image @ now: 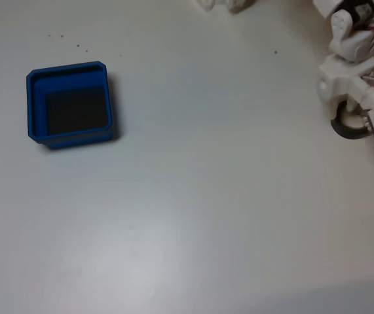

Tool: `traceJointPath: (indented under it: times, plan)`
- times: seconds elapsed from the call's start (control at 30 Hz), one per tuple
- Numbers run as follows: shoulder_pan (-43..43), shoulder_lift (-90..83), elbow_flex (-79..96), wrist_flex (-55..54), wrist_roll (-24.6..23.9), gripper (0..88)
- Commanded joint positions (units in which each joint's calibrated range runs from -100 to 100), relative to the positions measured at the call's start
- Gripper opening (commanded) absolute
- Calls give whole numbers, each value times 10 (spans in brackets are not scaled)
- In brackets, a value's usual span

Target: Pick the black tape roll and drop it in the blue box

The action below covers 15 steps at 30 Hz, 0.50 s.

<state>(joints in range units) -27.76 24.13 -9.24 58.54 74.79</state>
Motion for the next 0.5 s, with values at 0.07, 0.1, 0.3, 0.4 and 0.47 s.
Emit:
traceJointPath:
  times: [0.07, 0.1, 0.3, 0.4, 0.47]
  plan:
    - [9, 14, -59, -3, -1, 164]
    - [13, 16, -63, -3, -1, 164]
    - [20, 17, -68, -4, -2, 164]
    - [20, 17, -68, -4, -2, 164]
    - [19, 17, -68, -4, -2, 164]
